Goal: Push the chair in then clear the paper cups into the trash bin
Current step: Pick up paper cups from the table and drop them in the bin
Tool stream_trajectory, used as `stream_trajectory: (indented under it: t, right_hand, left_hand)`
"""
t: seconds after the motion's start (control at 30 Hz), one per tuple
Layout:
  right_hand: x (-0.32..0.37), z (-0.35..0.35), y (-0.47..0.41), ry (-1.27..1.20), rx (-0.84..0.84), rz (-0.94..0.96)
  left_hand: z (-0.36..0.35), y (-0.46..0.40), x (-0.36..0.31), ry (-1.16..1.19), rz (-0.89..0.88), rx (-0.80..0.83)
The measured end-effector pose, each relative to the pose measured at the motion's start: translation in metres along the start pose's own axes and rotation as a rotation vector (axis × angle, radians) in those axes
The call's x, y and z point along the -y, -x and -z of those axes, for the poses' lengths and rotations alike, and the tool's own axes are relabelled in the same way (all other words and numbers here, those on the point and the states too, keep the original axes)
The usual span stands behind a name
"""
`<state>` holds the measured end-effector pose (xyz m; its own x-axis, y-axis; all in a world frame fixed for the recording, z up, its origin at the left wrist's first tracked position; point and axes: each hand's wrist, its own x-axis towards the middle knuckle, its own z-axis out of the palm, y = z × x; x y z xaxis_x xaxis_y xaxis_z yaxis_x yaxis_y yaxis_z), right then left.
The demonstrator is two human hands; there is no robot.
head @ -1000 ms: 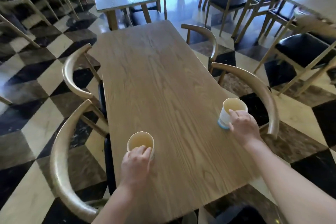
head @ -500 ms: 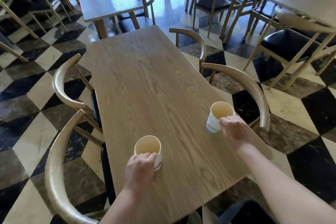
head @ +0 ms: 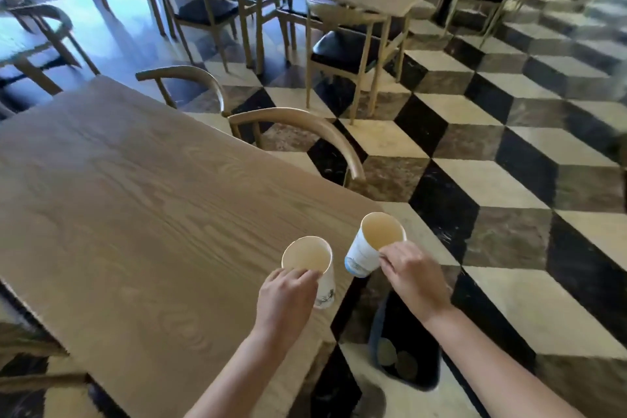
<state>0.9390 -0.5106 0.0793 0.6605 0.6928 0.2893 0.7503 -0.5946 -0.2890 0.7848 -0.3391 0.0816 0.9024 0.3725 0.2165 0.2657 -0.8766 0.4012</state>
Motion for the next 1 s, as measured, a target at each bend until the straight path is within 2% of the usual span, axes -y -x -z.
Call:
stream_trajectory:
  t: [0.23, 0.5, 0.77, 1.0]
  right_hand:
    - [-0.056, 0.026, 0.074, 0.042, -0.023, -0.175]
    - [-0.134, 0.018, 0.128, 0.094, 0.052, -0.283]
    - [-0.209, -0.081, 0.178, 0.086, 0.214, -0.437]
    - [-0.275, -0.193, 0.199, 0.094, 0.240, -0.514]
  left_hand:
    - [-0.054, -0.009, -0.074, -0.035, -0.210, 0.240]
    - [-0.137, -0.027, -0.130, -0.037, -0.235, 0.403]
    - [-0.269, -0.049, -0.131, 0.014, -0.329, 0.528]
    - [-0.413, -0.068, -0.102, -0.073, -0.394, 0.662]
